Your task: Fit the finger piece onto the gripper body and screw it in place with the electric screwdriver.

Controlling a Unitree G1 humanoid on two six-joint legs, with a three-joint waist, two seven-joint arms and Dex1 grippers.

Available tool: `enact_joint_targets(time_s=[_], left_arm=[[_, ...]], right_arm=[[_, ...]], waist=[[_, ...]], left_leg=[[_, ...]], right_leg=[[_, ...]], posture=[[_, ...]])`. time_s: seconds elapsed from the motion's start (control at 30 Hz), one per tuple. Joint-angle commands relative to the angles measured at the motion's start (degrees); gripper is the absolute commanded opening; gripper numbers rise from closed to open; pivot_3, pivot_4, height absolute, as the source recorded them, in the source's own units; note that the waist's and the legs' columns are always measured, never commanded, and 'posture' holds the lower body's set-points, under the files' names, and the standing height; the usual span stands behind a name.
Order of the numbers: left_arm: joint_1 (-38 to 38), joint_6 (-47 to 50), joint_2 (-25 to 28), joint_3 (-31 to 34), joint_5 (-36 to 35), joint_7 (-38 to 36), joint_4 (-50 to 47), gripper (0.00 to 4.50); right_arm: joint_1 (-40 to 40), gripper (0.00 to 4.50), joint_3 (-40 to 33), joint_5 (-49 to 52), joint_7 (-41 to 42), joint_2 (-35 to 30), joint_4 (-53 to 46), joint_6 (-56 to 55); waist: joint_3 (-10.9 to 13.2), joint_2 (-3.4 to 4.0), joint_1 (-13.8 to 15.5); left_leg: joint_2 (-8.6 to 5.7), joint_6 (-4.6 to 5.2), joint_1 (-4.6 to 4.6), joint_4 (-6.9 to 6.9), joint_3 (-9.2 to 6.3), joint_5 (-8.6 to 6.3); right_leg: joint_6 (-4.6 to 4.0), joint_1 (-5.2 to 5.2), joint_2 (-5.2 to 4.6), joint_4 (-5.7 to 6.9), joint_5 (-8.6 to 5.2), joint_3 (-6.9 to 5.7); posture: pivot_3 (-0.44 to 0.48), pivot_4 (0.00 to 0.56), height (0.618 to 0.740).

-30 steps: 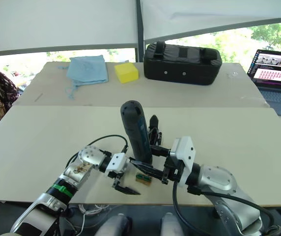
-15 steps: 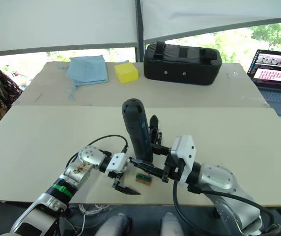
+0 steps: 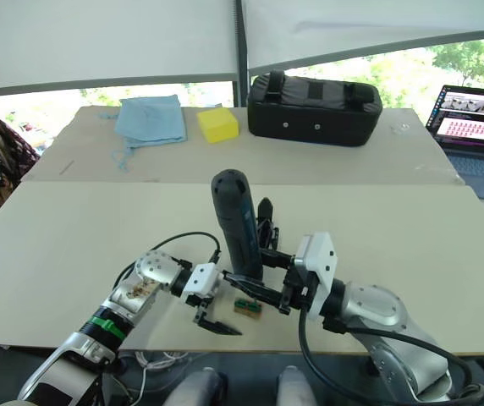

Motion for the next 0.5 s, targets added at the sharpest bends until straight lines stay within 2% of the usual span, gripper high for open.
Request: enact_joint_targets(time_s=[0.03, 0.5], left_arm=[[-0.5, -1.2, 0.0, 0.2, -0.1, 0.0, -0.5, 4.50], [-0.3, -1.4, 0.1, 0.2, -0.1, 0.0, -0.5, 4.50]], right_arm=[[-0.8, 1.92, -1.5, 1.4, -0.1, -0.2, -2.0, -0.5], [-1.2, 1.92, -1.3, 0.9, -0.7, -0.3, -1.5, -0.7]], waist=[[0.0, 0.00, 0.0], [0.0, 0.00, 0.0]], left_leg=[[0.00, 0.00, 0.00, 0.00, 0.00, 0.00], [0.00, 0.00, 0.00, 0.00, 0.00, 0.00]], right_leg=[[0.00, 0.00, 0.00, 0.00, 0.00, 0.00], [0.00, 0.00, 0.00, 0.00, 0.00, 0.00]], posture=[[0.000, 0.150, 0.740], [0.000, 0.150, 0.740]])
